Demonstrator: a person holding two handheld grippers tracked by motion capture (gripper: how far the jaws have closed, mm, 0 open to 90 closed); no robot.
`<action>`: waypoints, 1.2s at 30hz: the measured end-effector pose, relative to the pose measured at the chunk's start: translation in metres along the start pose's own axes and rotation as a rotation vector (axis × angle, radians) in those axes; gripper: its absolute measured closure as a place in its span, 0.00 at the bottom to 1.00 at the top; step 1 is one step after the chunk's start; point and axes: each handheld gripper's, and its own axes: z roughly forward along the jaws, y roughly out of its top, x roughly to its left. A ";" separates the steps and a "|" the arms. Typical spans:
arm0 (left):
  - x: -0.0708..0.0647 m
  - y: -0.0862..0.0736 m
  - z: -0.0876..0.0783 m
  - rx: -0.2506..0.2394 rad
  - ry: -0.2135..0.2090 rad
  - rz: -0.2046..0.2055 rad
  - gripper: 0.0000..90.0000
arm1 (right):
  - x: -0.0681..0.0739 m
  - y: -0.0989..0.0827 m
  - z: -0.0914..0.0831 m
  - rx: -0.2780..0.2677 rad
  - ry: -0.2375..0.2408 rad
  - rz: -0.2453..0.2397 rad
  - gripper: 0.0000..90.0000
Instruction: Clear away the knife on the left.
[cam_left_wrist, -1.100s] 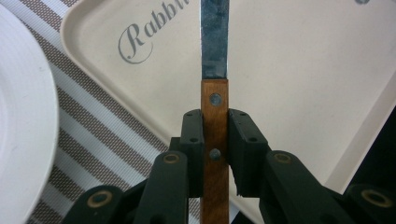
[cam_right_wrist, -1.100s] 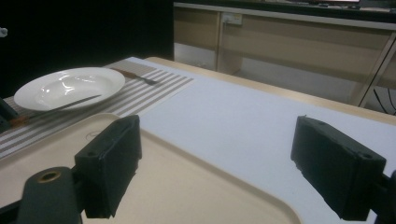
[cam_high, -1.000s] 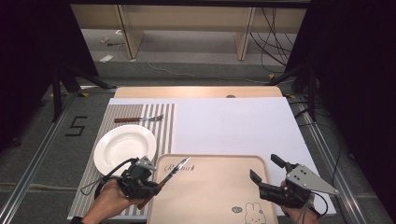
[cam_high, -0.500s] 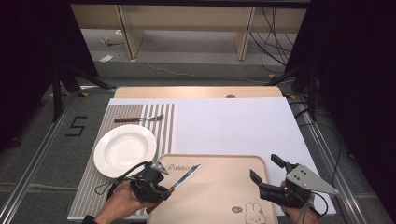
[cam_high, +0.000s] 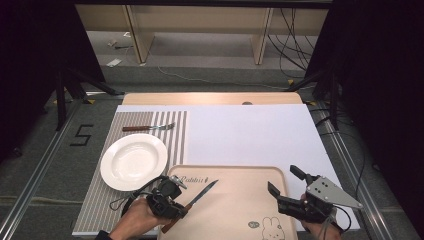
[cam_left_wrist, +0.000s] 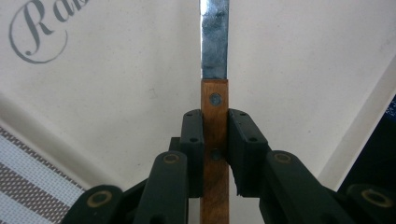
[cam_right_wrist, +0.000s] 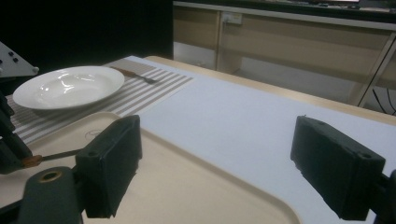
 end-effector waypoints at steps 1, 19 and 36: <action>0.000 0.000 0.001 0.003 0.000 0.000 0.85 | 0.000 0.000 0.000 0.000 0.001 -0.001 0.19; -0.002 -0.002 0.018 0.078 -0.021 -0.018 0.85 | 0.000 0.000 0.000 0.001 0.001 -0.001 0.19; -0.006 0.004 -0.002 -0.091 -0.037 0.107 0.40 | 0.000 0.000 -0.001 0.002 -0.001 -0.004 0.20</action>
